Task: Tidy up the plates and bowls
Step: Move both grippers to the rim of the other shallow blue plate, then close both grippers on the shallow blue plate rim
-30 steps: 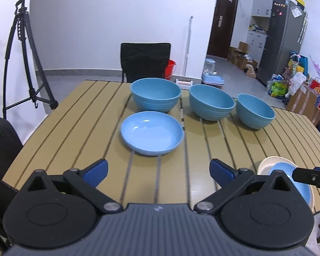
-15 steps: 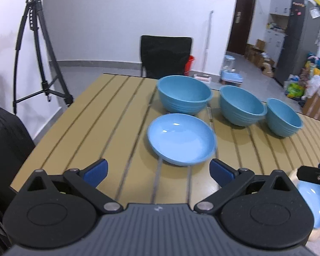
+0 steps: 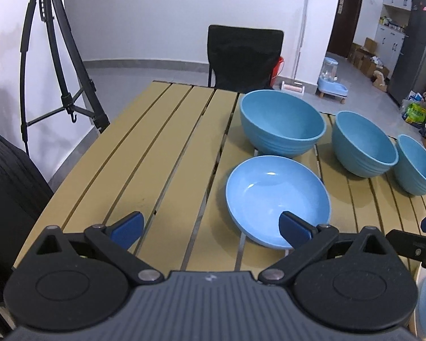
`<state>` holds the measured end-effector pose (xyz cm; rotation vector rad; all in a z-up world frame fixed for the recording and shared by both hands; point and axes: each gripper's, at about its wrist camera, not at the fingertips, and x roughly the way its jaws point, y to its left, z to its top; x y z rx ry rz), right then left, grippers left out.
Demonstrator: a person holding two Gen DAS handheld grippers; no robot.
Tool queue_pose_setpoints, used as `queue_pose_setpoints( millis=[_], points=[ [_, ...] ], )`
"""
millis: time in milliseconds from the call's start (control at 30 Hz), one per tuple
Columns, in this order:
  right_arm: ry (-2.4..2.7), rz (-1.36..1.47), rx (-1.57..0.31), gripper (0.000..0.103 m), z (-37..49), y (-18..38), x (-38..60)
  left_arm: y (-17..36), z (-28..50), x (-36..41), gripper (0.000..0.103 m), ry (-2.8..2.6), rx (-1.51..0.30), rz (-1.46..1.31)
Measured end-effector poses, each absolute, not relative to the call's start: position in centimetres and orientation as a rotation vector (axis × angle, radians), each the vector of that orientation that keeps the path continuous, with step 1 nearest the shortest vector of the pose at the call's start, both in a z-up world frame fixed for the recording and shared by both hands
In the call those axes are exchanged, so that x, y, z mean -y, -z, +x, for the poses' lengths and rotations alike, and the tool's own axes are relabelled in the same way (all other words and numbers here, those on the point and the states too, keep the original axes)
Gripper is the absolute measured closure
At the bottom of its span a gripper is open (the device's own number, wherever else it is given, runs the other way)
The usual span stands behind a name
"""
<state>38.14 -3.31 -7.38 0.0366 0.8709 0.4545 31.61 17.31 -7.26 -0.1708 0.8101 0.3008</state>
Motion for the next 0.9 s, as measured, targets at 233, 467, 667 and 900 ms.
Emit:
queue_pose_setpoints(
  millis=[233,467,667,900],
  points=[
    [-0.434,0.077,-0.921,0.006,40.7,9.3,2.0,8.8,33.8,-19.0,0.000,-0.325,-0.845,-0.246],
    [-0.435,0.087,-0.960,0.018,42.7,10.7,0.4,10.1,35.9,-19.5,0.004,-0.335,-0.855,-0.261],
    [-0.437,0.118,-1.008,0.037,44.8,12.3,-0.8,11.5,37.9,-20.1,0.020,-0.359,-0.895,-0.281],
    [-0.437,0.161,-1.049,0.056,46.5,14.0,-1.2,12.9,39.3,-20.7,0.043,-0.340,-0.931,-0.330]
  ],
)
